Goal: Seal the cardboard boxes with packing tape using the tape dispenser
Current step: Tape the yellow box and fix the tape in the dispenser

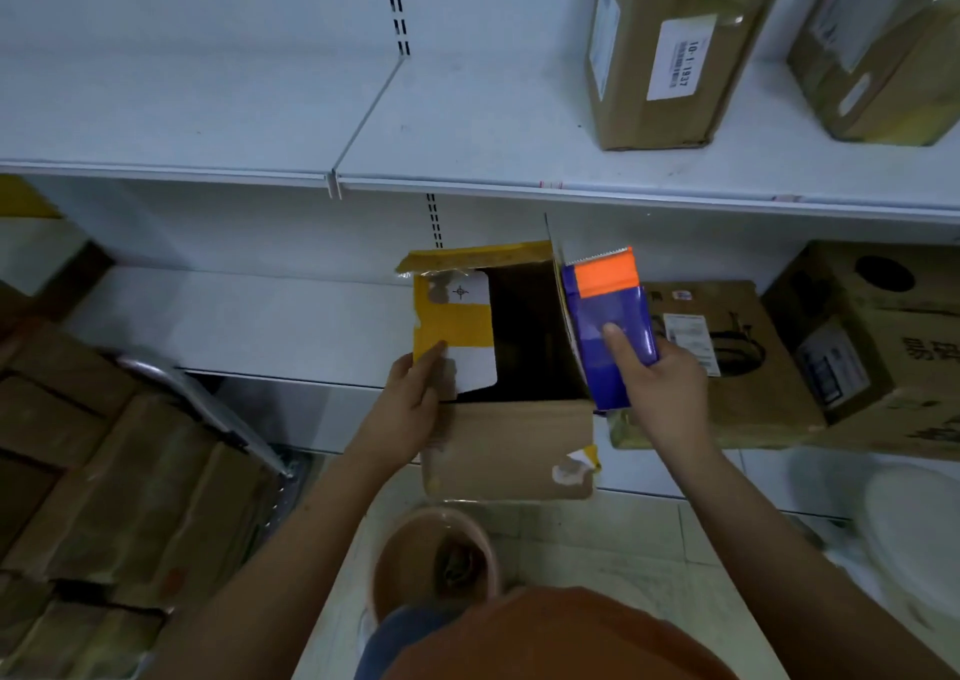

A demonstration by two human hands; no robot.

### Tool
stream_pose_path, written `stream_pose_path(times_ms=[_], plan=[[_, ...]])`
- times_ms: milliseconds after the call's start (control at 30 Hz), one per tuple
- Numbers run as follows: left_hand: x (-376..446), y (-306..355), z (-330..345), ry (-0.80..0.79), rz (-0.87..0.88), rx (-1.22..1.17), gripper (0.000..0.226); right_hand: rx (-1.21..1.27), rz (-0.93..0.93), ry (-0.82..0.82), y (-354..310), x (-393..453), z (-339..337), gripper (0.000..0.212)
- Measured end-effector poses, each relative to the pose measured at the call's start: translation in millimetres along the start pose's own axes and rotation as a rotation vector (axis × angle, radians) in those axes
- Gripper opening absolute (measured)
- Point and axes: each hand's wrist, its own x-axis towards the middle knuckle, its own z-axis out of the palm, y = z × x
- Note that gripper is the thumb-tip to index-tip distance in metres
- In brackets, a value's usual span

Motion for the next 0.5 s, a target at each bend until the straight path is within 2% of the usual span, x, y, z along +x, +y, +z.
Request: stream_pose_path(times_ms=[67, 100, 167, 300, 500], plan=[[3.8, 0.6, -7.1, 0.093, 0.002, 0.199, 0.058, 0.019, 0.021, -0.040, 3.1, -0.2, 0.3, 0.034], [7.7, 3.7, -10.8, 0.131, 0.028, 0.330, 0.067, 0.026, 0.045, -0.057, 5.1, -2.3, 0.3, 0.036], [18.9, 14.5, -20.7, 0.149, 0.089, 0.418, 0.091, 0.043, 0.095, -0.060, 8.8, -6.6, -0.2, 0.041], [51.3, 27.4, -36.2, -0.030, 0.119, 0.399, 0.115, 0.062, 0.147, -0.040, 14.9, -15.5, -5.2, 0.037], [94.5, 46.0, -34.4, -0.189, 0.091, 0.599, 0.118, 0.053, 0.191, -0.005, 25.3, -24.1, -26.0, 0.043]])
